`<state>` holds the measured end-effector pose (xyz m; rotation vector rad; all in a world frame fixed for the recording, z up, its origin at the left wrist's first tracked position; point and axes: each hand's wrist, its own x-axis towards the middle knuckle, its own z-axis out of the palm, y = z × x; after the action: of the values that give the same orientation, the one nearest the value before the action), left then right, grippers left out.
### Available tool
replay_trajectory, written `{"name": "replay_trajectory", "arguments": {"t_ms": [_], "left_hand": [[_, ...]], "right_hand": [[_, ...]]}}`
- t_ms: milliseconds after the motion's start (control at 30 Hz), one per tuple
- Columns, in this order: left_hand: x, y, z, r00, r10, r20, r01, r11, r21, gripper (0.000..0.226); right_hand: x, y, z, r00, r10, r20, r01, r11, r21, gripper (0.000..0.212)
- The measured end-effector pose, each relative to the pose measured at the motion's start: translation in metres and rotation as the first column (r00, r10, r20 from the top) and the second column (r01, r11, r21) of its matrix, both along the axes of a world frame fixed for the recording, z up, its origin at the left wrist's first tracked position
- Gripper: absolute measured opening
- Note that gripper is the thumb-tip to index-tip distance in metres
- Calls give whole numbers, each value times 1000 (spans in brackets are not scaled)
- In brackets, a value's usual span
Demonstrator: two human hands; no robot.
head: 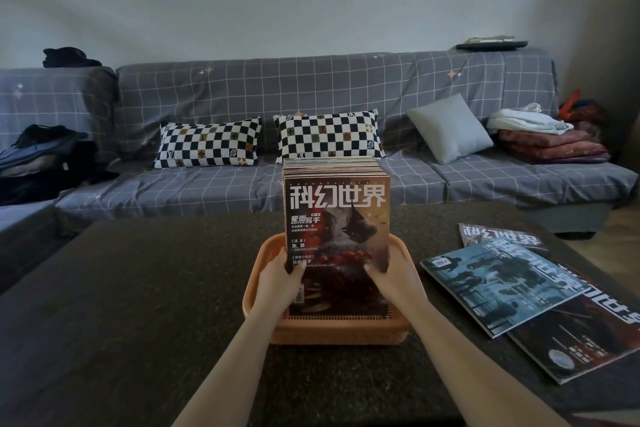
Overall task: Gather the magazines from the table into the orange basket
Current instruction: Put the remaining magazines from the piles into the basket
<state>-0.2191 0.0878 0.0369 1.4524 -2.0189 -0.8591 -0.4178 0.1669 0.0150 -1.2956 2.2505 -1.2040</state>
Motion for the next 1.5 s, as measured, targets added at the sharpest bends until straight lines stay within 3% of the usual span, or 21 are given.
{"name": "replay_trajectory", "arguments": {"t_ms": [167,533,733,800,867,967,1133,1500], "left_hand": [[1,-1,1,987,-80,-136,98,986,133,37],[5,2,3,958,-68,-279,135,964,229,38],[-3,13,3,953,116,-279,-74,985,157,47],[-3,24,2,897,242,-370,-207,969,133,50],[-6,36,2,838,311,-447,-289,950,120,33],[-20,52,6,859,200,-471,-175,980,98,7],[-62,77,14,907,-33,-419,58,997,46,3],[-198,117,-1,882,-240,-405,294,953,76,3]], "right_hand": [[-3,-3,0,990,35,139,-41,998,41,58],[-3,-3,1,990,48,132,-55,997,50,54],[1,2,8,981,61,185,-61,998,-6,54],[4,8,11,979,25,202,-13,998,-57,54],[6,18,15,985,1,175,15,996,-91,52],[4,37,19,987,-48,156,70,988,-137,44],[-14,74,23,985,-107,133,127,981,-149,30],[-100,137,4,924,-334,185,362,921,-142,28]]}}
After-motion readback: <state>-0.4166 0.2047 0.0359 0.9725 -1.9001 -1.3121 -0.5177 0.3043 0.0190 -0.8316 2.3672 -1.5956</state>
